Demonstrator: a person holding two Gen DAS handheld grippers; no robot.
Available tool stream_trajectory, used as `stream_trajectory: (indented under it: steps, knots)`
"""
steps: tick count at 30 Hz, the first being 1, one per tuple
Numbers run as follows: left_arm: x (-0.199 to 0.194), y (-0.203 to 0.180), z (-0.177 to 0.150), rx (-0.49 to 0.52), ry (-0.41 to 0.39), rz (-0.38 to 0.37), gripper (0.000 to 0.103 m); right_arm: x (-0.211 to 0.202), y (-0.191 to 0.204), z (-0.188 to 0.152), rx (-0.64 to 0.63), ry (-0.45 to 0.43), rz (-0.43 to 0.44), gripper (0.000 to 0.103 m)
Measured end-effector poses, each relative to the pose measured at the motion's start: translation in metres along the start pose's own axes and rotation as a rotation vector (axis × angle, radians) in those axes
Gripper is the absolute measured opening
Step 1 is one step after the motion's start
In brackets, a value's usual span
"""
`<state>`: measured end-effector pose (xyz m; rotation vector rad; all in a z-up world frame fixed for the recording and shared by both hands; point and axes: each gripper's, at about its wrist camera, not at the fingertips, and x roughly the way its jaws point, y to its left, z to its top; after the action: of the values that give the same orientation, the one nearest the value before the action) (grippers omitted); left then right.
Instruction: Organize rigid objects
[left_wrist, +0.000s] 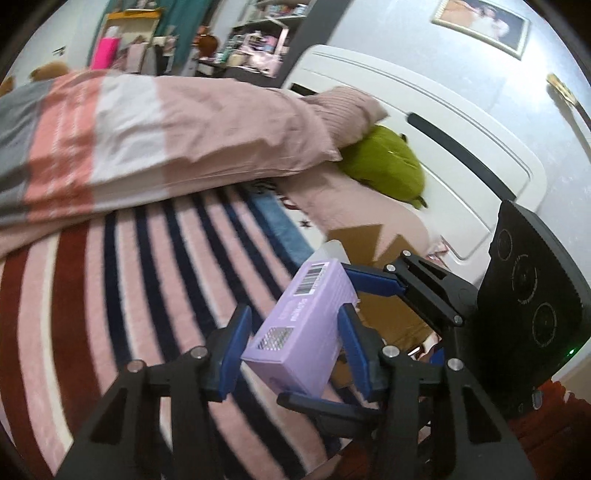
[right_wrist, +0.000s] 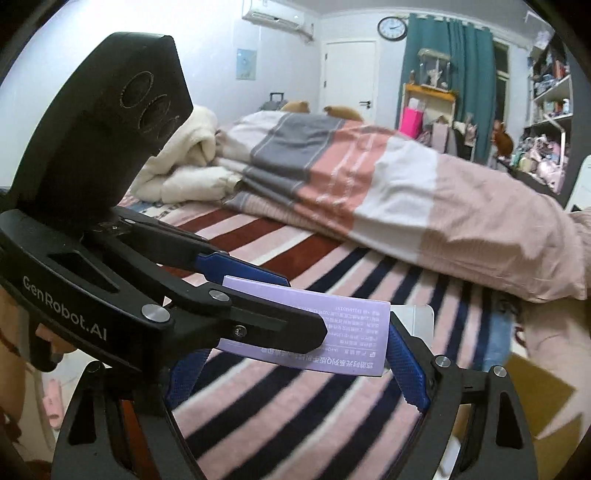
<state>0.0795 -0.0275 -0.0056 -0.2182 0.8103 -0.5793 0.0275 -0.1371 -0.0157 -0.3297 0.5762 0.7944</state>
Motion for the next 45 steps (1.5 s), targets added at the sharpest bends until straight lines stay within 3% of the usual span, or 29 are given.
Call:
stream_trajectory:
  steps: [6,10,19,21,26,31,33,38,43,45]
  knots:
    - [0.047,-0.056,0.026,0.080,0.032,-0.098,0.045,-0.045,-0.051,-0.016,0.071,0.007,-0.086,0.086]
    - [0.089,-0.085,0.034,0.113,0.095,-0.156,0.045,-0.066,-0.090,-0.036,0.131,0.072,-0.147,0.086]
    - [0.139,-0.104,0.032,0.122,0.193,-0.160,0.044,-0.068,-0.135,-0.072,0.194,0.197,-0.181,0.087]
    - [0.140,-0.104,0.032,0.124,0.192,-0.153,0.056,-0.064,-0.135,-0.073,0.178,0.219,-0.202,0.087]
    - [0.133,-0.101,0.032,0.132,0.164,-0.126,0.071,-0.058,-0.128,-0.076,0.139,0.258,-0.222,0.087]
    - [0.111,-0.091,0.031,0.130,0.114,-0.058,0.075,-0.059,-0.127,-0.074,0.136,0.261,-0.225,0.090]
    - [0.100,-0.086,0.029,0.122,0.081,-0.015,0.081,-0.060,-0.125,-0.072,0.138,0.255,-0.222,0.090]
    - [0.057,-0.070,0.023,0.099,-0.037,0.187,0.085,-0.065,-0.117,-0.058,0.128,0.203,-0.199,0.090]
    - [0.019,-0.051,0.009,0.058,-0.126,0.406,0.085,-0.072,-0.109,-0.044,0.145,0.095,-0.131,0.090]
    - [0.008,-0.043,0.003,0.031,-0.147,0.448,0.085,-0.074,-0.108,-0.041,0.153,0.058,-0.105,0.090]
